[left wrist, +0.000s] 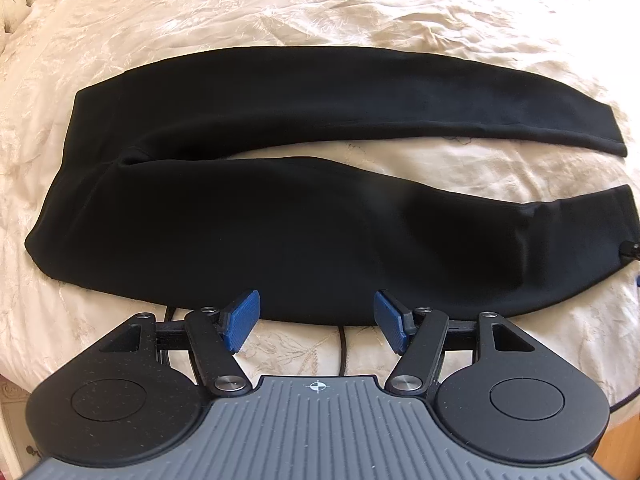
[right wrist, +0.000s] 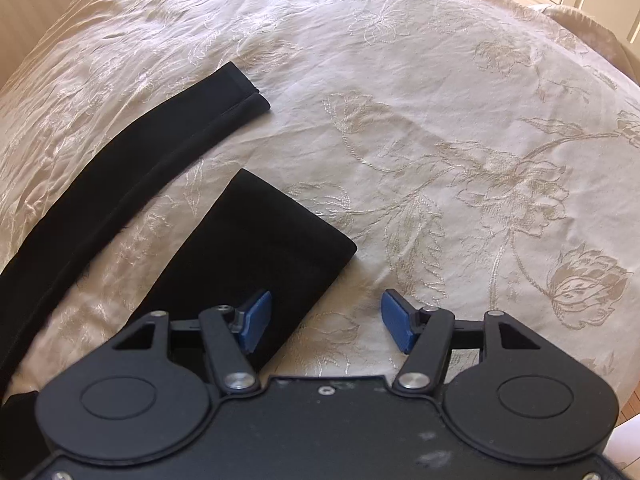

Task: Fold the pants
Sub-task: 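Move the right gripper to a trouser leg hem and close on it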

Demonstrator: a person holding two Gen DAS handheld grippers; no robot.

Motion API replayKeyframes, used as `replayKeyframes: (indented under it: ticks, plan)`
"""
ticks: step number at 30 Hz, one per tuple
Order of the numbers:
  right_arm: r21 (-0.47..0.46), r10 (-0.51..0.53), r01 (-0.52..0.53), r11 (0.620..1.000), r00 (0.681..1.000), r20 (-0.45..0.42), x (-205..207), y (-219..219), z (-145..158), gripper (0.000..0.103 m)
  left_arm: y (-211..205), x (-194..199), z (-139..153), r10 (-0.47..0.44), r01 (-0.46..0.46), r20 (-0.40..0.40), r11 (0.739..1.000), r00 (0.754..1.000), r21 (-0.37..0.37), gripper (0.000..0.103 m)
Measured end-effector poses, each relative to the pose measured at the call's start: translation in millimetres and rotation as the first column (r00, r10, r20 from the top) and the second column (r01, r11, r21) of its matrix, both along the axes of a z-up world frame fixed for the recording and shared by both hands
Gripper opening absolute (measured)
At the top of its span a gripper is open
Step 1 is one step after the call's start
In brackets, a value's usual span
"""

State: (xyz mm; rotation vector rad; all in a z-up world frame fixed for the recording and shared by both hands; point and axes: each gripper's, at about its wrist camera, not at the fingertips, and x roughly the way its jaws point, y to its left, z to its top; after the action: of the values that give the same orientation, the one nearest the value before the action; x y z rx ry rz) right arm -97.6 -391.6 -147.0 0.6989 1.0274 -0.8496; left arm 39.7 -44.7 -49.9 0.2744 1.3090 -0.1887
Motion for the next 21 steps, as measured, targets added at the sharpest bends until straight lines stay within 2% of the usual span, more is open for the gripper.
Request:
replayKeyframes:
  ticks: [2, 4, 5, 6, 7, 11, 14, 19, 21]
  plan:
    - [0.008, 0.005, -0.005, 1.0, 1.0, 0.015, 1, -1, -2, 0.064, 0, 2, -2, 0.007, -0.007, -0.01, 1.0, 1.0, 0.003, 0.062]
    - [0.021, 0.02, -0.021, 1.0, 0.999, 0.035, 4, 1, -4, 0.058, 0, 3, -3, 0.009, -0.009, -0.018, 1.0, 1.0, 0.007, 0.062]
    - [0.025, 0.035, -0.036, 0.999, 0.998, 0.044, 6, 3, -3, 0.036, 0, 3, -4, 0.008, -0.008, -0.019, 1.0, 1.0, 0.01, 0.062]
    - [0.03, 0.054, -0.056, 0.998, 0.997, 0.046, 8, 4, -3, 0.008, -1, 3, -4, 0.006, -0.006, -0.019, 1.0, 1.0, 0.013, 0.062]
    - [0.028, 0.07, -0.071, 0.997, 0.997, 0.034, 12, 7, -3, 0.004, -2, 4, -4, 0.005, -0.004, -0.02, 1.0, 1.0, 0.015, 0.062]
    - [-0.051, 0.123, -0.122, 0.991, 0.992, 0.019, 13, 18, 13, 0.004, -5, 5, -6, 0.001, 0.0, -0.027, 1.0, 1.0, 0.012, 0.062]
    - [-0.096, 0.112, -0.112, 0.989, 0.994, -0.006, -1, 24, 24, 0.003, -6, 5, -9, -0.012, 0.012, -0.032, 1.0, 0.999, 0.012, 0.062]
    - [-0.043, 0.084, -0.087, 0.995, 0.995, -0.062, -20, 27, 9, 0.004, -4, 3, -10, -0.034, 0.034, -0.035, 0.999, 0.999, 0.007, 0.062]
    - [-0.034, 0.071, -0.073, 0.997, 0.995, -0.074, -23, 27, 8, 0.007, -1, 1, -8, -0.035, 0.035, -0.025, 0.999, 0.999, 0.01, 0.062]
